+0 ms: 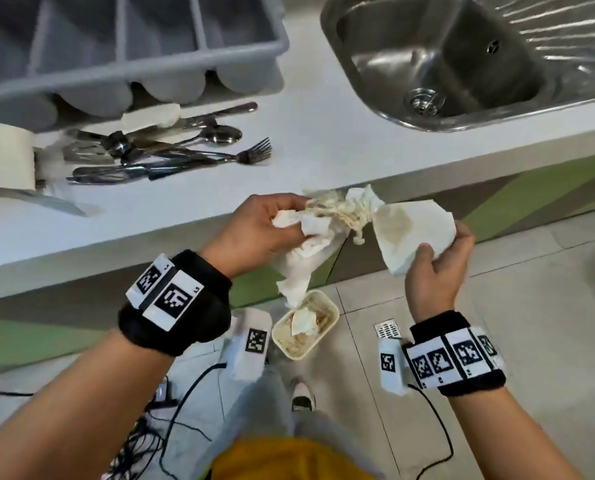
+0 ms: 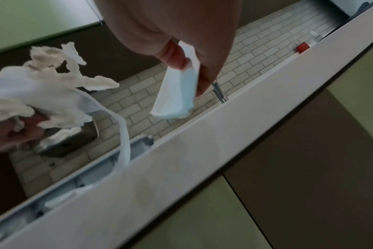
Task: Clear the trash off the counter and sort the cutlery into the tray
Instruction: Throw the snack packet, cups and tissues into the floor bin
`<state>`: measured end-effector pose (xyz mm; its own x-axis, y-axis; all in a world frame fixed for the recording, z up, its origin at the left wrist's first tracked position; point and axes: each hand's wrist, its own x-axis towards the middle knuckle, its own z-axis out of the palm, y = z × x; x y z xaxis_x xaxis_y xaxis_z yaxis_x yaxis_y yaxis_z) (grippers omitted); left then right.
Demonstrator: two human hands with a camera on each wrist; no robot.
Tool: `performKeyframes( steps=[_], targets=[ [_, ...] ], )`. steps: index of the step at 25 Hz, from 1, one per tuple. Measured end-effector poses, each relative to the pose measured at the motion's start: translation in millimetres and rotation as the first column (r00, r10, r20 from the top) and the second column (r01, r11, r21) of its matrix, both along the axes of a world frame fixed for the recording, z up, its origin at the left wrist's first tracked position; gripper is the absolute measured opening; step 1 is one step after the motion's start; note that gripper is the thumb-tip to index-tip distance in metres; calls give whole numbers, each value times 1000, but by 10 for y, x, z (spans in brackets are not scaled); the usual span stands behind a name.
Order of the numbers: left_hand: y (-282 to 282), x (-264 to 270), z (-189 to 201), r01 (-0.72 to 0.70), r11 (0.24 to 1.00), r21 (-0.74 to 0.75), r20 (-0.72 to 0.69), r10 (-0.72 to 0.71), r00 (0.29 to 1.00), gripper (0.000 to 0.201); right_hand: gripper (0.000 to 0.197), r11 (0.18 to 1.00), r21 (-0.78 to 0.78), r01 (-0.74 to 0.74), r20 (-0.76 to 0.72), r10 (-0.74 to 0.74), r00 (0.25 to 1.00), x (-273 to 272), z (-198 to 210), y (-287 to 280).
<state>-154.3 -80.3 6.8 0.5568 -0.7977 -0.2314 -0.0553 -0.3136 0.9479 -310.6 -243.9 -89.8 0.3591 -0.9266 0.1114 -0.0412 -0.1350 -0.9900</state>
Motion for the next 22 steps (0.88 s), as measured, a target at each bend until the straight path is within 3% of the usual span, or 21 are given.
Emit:
performKeyframes(
  steps=[5,12,15,17,22],
  targets=[
    [97,-332,-846,60,980,188,-110,-40,993,28,48,995,99,-17,-97,27,995,-288,-762,162],
    [-44,-321,-3004,109,871,479,-262,24,965,25,43,956,286,71,-290,16,957,-235,-2496,205],
    [-104,-329,-3895,84,835,544,-400,170,901,22,44,930,362,68,-382,81,921,-154,-3219,269],
    [-159,-322,-4479,97,811,577,-451,217,866,23,47,925,360,122,-414,41,909,-120,-3680,276],
    [-291,-367,-5655,168,778,606,-570,277,773,21,50,931,329,156,-374,-23,927,-40,-4718,274]
  ],
)
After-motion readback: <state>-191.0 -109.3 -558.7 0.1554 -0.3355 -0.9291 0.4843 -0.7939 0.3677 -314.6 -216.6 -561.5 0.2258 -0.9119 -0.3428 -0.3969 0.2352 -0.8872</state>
